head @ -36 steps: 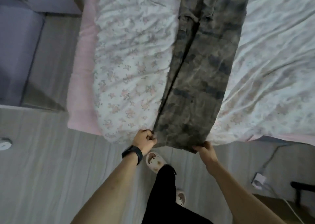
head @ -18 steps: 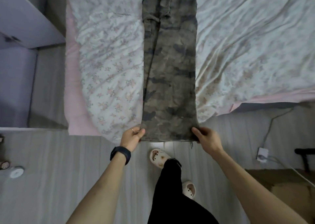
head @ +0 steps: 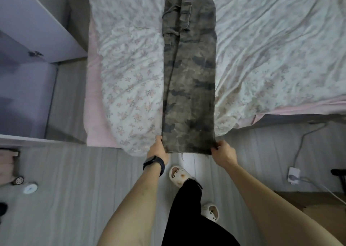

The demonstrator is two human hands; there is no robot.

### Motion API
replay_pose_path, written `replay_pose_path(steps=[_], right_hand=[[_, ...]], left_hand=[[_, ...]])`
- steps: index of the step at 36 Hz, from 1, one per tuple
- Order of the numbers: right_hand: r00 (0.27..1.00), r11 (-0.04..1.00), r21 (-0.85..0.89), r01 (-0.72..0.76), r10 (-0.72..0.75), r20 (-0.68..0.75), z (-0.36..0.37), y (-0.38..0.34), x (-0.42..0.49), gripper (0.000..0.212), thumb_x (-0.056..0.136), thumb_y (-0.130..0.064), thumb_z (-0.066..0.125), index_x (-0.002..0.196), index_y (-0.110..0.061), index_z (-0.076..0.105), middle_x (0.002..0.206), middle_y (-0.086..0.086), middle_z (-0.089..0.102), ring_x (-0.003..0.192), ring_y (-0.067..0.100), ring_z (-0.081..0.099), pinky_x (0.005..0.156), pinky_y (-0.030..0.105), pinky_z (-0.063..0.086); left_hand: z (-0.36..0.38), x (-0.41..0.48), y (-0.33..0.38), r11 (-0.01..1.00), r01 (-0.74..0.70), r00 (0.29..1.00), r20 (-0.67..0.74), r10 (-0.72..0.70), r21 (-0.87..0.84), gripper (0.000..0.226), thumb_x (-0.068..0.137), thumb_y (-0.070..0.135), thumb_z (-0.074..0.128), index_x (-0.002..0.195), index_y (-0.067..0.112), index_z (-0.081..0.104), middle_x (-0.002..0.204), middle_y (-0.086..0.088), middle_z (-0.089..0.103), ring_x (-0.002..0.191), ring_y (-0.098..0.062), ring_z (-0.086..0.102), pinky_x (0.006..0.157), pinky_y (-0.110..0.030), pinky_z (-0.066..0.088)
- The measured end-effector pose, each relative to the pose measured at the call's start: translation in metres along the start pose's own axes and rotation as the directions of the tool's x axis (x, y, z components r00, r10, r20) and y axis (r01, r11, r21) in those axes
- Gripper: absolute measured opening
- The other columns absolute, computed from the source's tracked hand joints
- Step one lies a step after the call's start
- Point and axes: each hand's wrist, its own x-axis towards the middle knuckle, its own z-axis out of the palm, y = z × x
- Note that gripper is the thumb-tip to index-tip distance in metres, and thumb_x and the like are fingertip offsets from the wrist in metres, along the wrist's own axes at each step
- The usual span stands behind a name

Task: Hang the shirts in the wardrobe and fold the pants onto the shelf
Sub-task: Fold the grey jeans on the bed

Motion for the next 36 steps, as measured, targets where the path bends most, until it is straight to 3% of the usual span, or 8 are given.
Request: replay_pose_path(steps=[6, 11, 14, 19, 24, 28, 32, 36], right_hand=[[0.992, 0.991, -0.107, 0.080, -0.068, 0.107, -0.047, -0.037, 0.000, 0.052, 0.098, -0.043, 0.054, 0.140, -0.014, 0.044, 0.129, 0.012, 0.062, 0.102, 0.031, 0.060, 0.079, 0.033, 0.046], [0.976, 0.974, -0.077, 0.214, -0.216, -0.020, -0.095, -0.098, 0.024, 0.040, 0.098, -0.045, 0.053, 0.128, -0.018, 0.052, 0.114, 0.005, 0.068, 0.100, 0.030, 0.064, 0.083, 0.038, 0.052], [0.951, 0.953, -0.068, 0.294, -0.299, -0.077, -0.120, -0.154, 0.054, 0.032, 0.097, -0.042, 0.051, 0.120, -0.021, 0.054, 0.097, 0.001, 0.068, 0.086, 0.027, 0.063, 0.077, 0.039, 0.054], [0.915, 0.925, -0.128, 0.358, -0.374, -0.149, -0.141, -0.256, 0.117, 0.039, 0.095, -0.052, 0.046, 0.122, -0.026, 0.056, 0.112, 0.004, 0.070, 0.099, 0.030, 0.064, 0.081, 0.035, 0.050], [0.922, 0.911, -0.280, 0.302, -0.353, -0.155, -0.136, -0.345, 0.192, 0.046, 0.091, -0.064, 0.049, 0.117, -0.026, 0.053, 0.117, 0.005, 0.065, 0.095, 0.028, 0.059, 0.074, 0.037, 0.046], [0.943, 0.847, -0.494, 0.199, -0.302, -0.139, -0.122, -0.381, 0.234, 0.074, 0.090, -0.075, 0.043, 0.134, -0.016, 0.049, 0.129, 0.011, 0.060, 0.112, 0.035, 0.061, 0.073, 0.038, 0.042], [0.956, 0.796, -0.583, 0.165, -0.275, -0.105, -0.115, -0.393, 0.254, 0.052, 0.096, -0.048, 0.049, 0.132, -0.011, 0.050, 0.128, 0.013, 0.061, 0.113, 0.036, 0.062, 0.073, 0.038, 0.043], [0.954, 0.876, -0.434, 0.210, -0.281, -0.105, -0.112, -0.395, 0.253, 0.033, 0.094, -0.039, 0.048, 0.113, -0.013, 0.056, 0.105, 0.013, 0.066, 0.094, 0.036, 0.062, 0.069, 0.036, 0.045]], left_hand=[[-0.034, -0.002, 0.031, 0.998, 0.028, 0.992, 0.123, -0.035, 0.061, 0.062, 0.094, 0.020, 0.057, 0.149, 0.019, 0.029, 0.140, -0.012, 0.041, 0.116, -0.033, 0.055, 0.094, -0.042, 0.051], [-0.079, 0.040, 0.086, 0.991, -0.112, 0.993, 0.030, 0.110, 0.075, 0.055, 0.098, 0.030, 0.055, 0.148, 0.022, 0.034, 0.145, -0.009, 0.040, 0.102, -0.027, 0.062, 0.089, -0.041, 0.056], [-0.107, 0.079, 0.130, 0.976, -0.204, 0.975, -0.071, 0.210, 0.078, 0.051, 0.098, 0.036, 0.057, 0.145, 0.024, 0.041, 0.145, -0.005, 0.042, 0.109, -0.026, 0.060, 0.092, -0.041, 0.055], [-0.138, 0.146, 0.190, 0.956, -0.254, 0.942, -0.187, 0.280, 0.148, 0.047, 0.095, 0.051, 0.056, 0.133, 0.023, 0.054, 0.139, 0.001, 0.040, 0.122, -0.023, 0.049, 0.090, -0.039, 0.053], [-0.141, 0.208, 0.224, 0.970, -0.170, 0.973, -0.125, 0.193, 0.174, 0.046, 0.097, 0.058, 0.048, 0.126, 0.024, 0.057, 0.134, -0.005, 0.036, 0.124, -0.028, 0.040, 0.096, -0.038, 0.048], [-0.143, 0.230, 0.233, 0.989, -0.095, 0.990, -0.089, 0.105, 0.111, 0.033, 0.096, 0.056, 0.053, 0.110, 0.027, 0.062, 0.127, -0.004, 0.036, 0.121, -0.028, 0.040, 0.094, -0.037, 0.049], [-0.149, 0.239, 0.233, 0.994, -0.073, 0.997, -0.027, 0.075, 0.077, 0.027, 0.096, 0.054, 0.055, 0.101, 0.032, 0.069, 0.123, -0.001, 0.039, 0.120, -0.026, 0.040, 0.093, -0.039, 0.050], [-0.152, 0.241, 0.234, 0.993, -0.073, 0.997, 0.022, 0.072, 0.094, 0.029, 0.094, 0.057, 0.056, 0.106, 0.034, 0.068, 0.126, -0.001, 0.040, 0.117, -0.030, 0.044, 0.100, -0.040, 0.045]])
